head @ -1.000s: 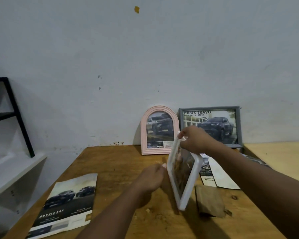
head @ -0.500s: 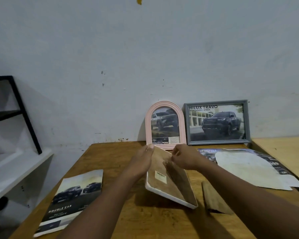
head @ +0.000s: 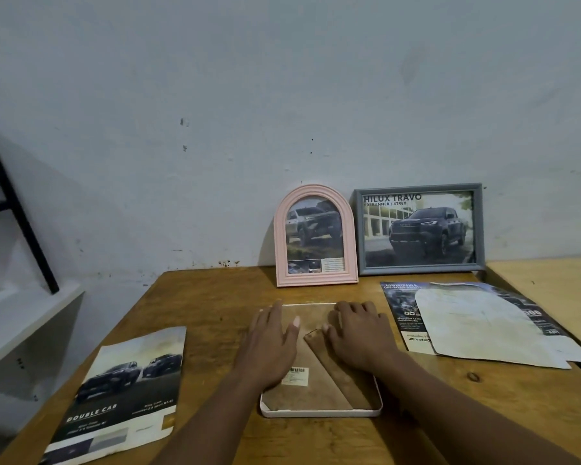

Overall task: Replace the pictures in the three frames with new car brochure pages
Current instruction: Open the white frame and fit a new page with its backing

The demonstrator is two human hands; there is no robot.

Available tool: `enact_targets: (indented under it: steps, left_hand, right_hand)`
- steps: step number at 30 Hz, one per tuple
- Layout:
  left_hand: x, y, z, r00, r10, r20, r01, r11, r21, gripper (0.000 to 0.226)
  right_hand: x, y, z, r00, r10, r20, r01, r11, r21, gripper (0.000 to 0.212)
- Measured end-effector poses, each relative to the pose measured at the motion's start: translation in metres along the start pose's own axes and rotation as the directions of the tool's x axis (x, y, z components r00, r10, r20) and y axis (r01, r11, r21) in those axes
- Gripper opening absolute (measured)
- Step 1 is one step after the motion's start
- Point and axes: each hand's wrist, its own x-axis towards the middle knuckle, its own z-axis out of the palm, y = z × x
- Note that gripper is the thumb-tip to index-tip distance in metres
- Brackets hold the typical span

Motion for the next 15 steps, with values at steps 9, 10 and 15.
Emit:
enact_targets:
  steps: [9, 10, 15]
  left_hand:
    - [0.004, -0.004, 0.010, 0.999, -0.045, 0.003, 0.045, 0.998, 0.034, 0.075]
    - [0.003, -0.003, 0.009, 0.998, -0.060, -0.002, 0.060, 0.997, 0.045, 0.075]
    - [0.000, -0.001, 0.004, 0.998, -0.056, -0.019, 0.058, 0.995, 0.076, 0.079]
  right_hand:
    - [0.023, -0.011, 0.014, 0.990, 0.090, -0.108, -0.081, 0.993, 0.085, 0.052]
    - [0.029, -0.012, 0.013, 0.987, 0.130, -0.092, -0.117, 0.984, 0.136, 0.053]
    - [0.056, -0.016, 0.012, 0.960, 0.275, -0.041, -0.256, 0.931, 0.260, 0.060]
